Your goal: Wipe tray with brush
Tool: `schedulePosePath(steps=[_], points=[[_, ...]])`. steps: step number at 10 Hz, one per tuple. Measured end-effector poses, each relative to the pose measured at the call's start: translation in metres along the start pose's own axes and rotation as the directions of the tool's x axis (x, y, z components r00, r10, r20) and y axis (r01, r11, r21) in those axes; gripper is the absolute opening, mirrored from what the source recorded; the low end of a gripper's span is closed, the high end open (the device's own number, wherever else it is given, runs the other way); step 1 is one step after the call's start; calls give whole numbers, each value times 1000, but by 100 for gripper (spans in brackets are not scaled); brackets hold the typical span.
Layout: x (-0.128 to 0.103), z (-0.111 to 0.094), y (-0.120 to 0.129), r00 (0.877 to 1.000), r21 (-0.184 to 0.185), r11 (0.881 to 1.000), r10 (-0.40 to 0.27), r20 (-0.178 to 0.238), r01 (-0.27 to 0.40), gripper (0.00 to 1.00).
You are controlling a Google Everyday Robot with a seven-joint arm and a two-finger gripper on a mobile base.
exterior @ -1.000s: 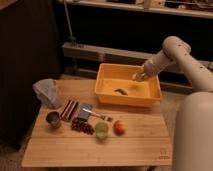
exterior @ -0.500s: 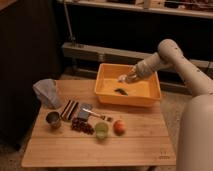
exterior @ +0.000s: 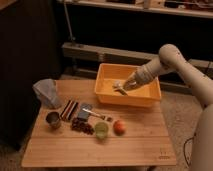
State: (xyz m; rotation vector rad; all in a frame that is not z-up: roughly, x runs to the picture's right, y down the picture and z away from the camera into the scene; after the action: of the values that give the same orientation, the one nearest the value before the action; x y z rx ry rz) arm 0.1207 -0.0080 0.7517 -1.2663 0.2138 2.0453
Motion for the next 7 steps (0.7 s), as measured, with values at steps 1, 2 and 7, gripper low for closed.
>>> schedulePosePath(steps=[1,2,7], points=[[6,-5,-10,1000,4,1000,-2,-6,2,0],[11,-15,-26,1000,12,1000,4,-8,-4,0],[7,-50,-75,998,45,998,52,37,-54,0]])
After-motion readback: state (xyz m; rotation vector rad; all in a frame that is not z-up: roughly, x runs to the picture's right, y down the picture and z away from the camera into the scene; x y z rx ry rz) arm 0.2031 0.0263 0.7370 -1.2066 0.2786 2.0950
